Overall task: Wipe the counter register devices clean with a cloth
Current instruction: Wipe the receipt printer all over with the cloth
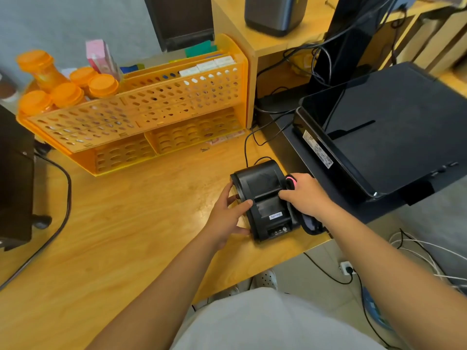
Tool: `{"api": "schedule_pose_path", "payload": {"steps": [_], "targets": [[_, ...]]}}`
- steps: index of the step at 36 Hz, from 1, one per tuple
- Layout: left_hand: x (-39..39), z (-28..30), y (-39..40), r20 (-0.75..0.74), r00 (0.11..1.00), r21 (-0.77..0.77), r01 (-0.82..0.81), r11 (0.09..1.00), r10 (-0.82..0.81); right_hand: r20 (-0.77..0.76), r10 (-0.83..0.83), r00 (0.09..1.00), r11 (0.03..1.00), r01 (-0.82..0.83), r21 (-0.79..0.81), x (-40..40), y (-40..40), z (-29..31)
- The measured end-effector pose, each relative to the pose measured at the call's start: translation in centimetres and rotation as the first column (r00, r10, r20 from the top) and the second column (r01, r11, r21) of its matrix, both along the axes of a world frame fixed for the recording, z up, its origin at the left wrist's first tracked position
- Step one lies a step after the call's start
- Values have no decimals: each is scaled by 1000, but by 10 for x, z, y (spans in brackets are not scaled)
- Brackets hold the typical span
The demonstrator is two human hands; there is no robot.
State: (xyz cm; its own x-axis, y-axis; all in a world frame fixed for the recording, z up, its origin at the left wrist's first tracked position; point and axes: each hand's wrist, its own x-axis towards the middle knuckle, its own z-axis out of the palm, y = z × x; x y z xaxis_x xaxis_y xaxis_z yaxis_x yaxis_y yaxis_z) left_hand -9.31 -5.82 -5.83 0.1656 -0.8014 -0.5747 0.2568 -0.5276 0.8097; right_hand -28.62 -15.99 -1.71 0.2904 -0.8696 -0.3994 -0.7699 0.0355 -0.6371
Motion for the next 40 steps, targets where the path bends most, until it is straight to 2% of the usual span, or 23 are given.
{"api": "schedule_pose_path", "payload": {"steps": [5, 8, 11, 12, 14, 16, 19, 21, 23, 27, 30, 33, 36, 40], "targets": [[1, 1, 1, -7, 1000, 23, 29, 999, -29, -49, 26, 998, 998, -23, 53, 1, 1, 12], [3, 9, 2, 54, 998, 50, 26, 998, -29, -64, 16, 998, 1000, -17, -5, 2, 6, 25], [5, 23, 5, 234, 972, -63, -24, 998, 38, 118, -121, 986, 987, 132, -88, 4, 11, 41], [5, 30, 7, 255, 965, -128, -34, 991, 65, 230, -190, 955, 979, 203, -35, 5, 13, 47], [4, 45, 8, 247, 968, -213, 12, 977, 43, 442, -332, 833, 939, 250, 235, 8, 13, 59], [2, 63, 9, 191, 978, -234, 127, 964, -83, 551, -424, 719, 867, 147, 476, 10, 12, 68], [-7, 83, 6, 63, 965, -230, 262, 937, -254, 625, -477, 618, 782, -26, 623, 15, 12, 73], [-10, 89, 3, 16, 974, -260, 221, 940, -224, 653, -471, 593, 774, -76, 629, 16, 14, 74], [-12, 95, 2, 41, 983, -279, 183, 943, -179, 667, -482, 568, 773, -82, 629, 16, 14, 73], [-8, 98, 3, 19, 977, -290, 209, 934, -212, 669, -574, 472, 731, -72, 679, 12, 14, 70], [-4, 99, 0, 118, 967, -295, 251, 922, -225, 660, -639, 396, 687, -92, 720, 8, 15, 66], [-1, 97, -5, 233, 959, -322, 233, 918, -161, 676, -668, 310, 669, -148, 729, 7, 16, 60], [3, 102, -13, 242, 967, -379, 173, 909, -83, 679, -699, 222, 626, -269, 732, 7, 19, 52], [8, 116, -26, 246, 967, -444, 172, 879, -65, 700, -681, 213, 619, -343, 706, 12, 25, 40]]}}
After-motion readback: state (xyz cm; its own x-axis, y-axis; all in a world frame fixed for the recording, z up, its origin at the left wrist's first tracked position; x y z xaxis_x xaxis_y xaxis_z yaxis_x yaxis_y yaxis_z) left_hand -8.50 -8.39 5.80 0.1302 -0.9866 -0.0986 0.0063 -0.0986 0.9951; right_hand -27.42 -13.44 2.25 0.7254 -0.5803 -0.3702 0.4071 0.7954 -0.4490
